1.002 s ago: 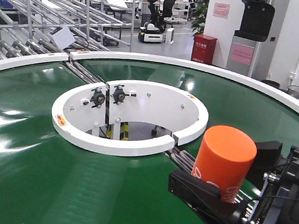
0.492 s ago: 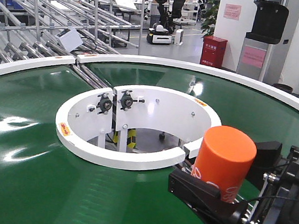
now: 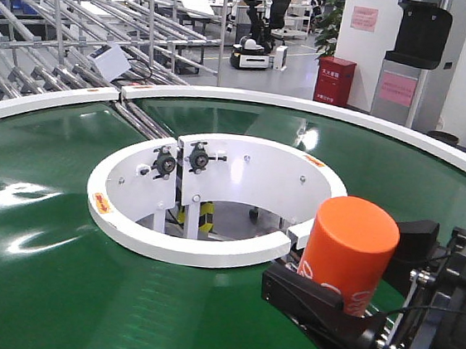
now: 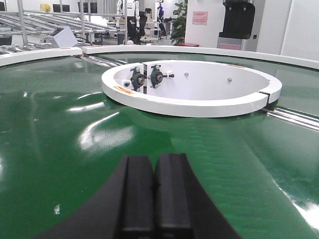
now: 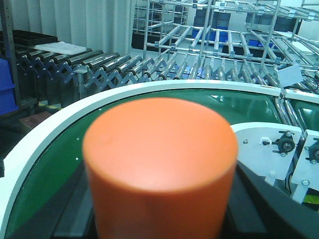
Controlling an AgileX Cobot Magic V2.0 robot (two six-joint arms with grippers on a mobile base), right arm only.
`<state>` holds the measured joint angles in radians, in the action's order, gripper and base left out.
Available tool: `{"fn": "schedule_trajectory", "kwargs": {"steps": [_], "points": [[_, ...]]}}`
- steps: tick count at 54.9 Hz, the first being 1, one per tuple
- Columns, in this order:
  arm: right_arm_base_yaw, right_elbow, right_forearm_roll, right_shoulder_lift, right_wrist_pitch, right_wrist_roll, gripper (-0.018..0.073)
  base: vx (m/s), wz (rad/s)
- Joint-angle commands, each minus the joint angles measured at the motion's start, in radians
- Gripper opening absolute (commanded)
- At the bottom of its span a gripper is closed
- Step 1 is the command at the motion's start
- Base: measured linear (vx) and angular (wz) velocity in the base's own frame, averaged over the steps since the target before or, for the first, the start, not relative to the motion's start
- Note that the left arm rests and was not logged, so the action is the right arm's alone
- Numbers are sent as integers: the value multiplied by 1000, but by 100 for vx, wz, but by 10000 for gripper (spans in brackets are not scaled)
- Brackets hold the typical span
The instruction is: Grab orange capacitor from left shelf to right conveyor
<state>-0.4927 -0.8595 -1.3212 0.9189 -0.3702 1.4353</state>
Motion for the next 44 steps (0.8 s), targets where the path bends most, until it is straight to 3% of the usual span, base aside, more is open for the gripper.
{"fn": "schedule_trajectory", "kwargs": {"steps": [1, 31, 44], "points": [[1, -31, -33, -12, 22, 13, -10, 0, 0], [1, -31, -34, -11, 63, 12, -10, 0, 0], [3, -31, 1, -5, 82, -74, -10, 0, 0]]}}
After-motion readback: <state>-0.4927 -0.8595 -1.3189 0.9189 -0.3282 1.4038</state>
